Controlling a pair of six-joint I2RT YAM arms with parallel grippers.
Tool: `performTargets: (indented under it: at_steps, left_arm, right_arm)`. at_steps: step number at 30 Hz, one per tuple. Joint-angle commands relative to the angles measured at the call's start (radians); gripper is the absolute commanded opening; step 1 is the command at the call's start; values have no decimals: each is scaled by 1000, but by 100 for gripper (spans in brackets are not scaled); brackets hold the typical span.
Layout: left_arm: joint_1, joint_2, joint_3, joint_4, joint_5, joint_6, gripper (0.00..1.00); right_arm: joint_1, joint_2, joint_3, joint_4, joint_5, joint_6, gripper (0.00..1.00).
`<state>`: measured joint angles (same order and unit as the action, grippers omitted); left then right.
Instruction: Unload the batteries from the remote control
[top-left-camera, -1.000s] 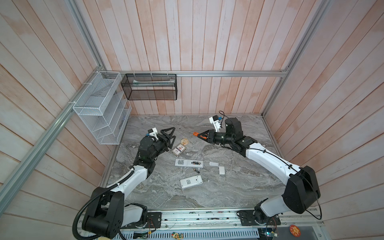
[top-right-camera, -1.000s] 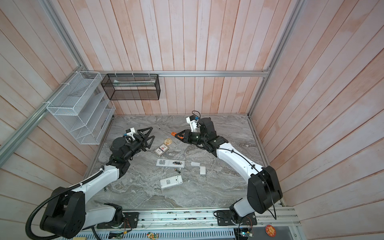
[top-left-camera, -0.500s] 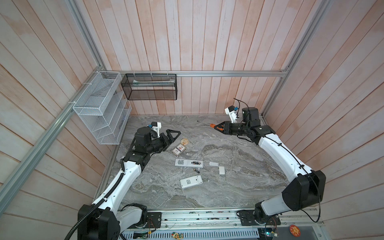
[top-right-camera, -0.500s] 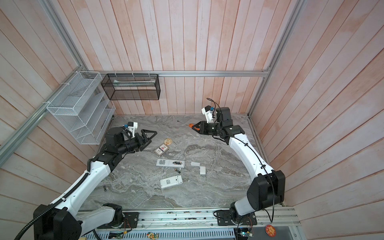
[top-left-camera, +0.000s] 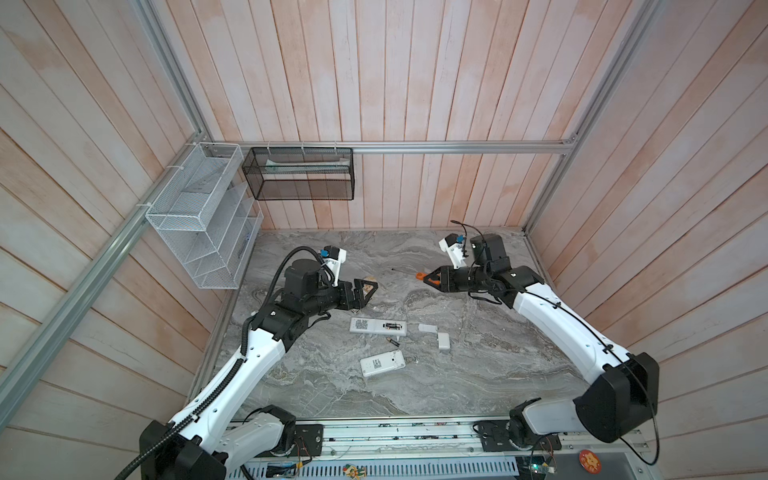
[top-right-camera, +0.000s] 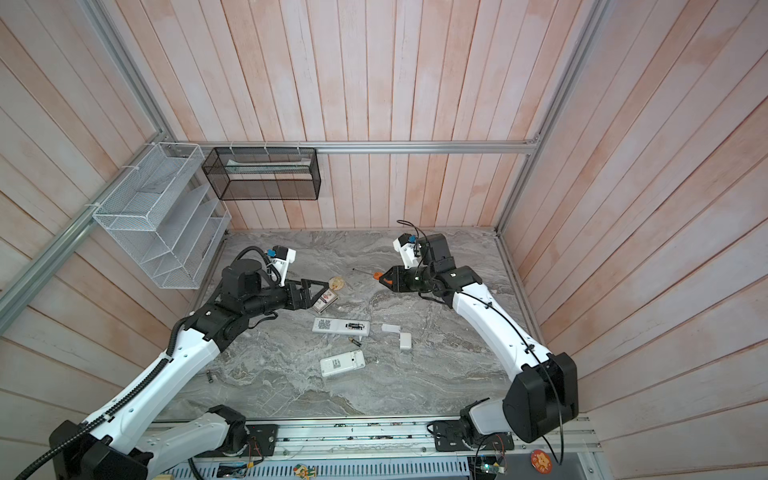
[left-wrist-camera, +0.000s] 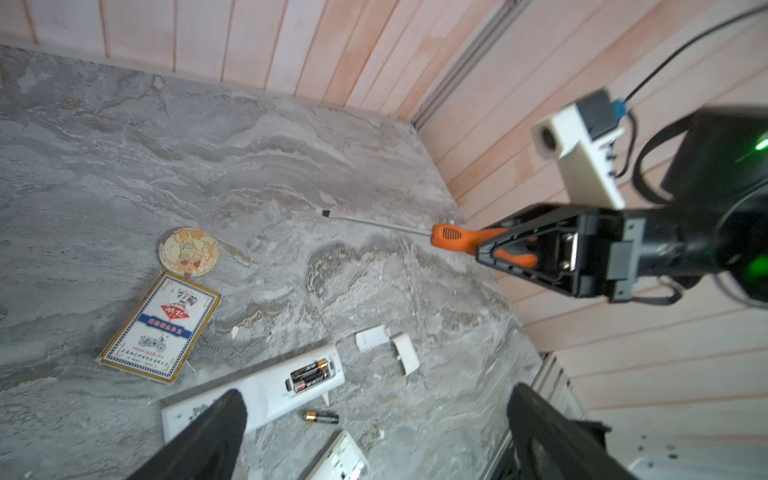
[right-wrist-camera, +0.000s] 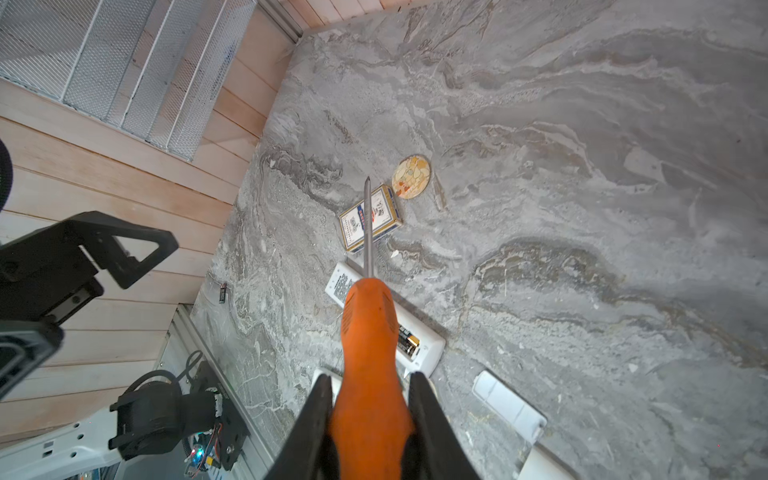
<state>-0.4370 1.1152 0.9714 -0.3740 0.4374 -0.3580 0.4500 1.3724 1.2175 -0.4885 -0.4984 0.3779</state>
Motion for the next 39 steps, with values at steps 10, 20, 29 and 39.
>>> performTargets:
  at_steps: [10, 20, 29, 39]
  left_arm:
    - [-259, 51, 0, -330, -180, 748, 100]
    - [-253, 172, -58, -356, -234, 1165, 95]
    - [-115, 361, -9, -232, -149, 1263, 92]
    - [-66, 563, 100, -167, -116, 1396, 92]
  right_arm:
    - [27, -100, 8, -189, 55, -117, 8]
    - [-36, -196, -123, -198, -25, -172, 8]
    - [-137, -249, -177, -233, -64, -181, 8]
    - [-169, -113, -55, -298, -94, -230, 8]
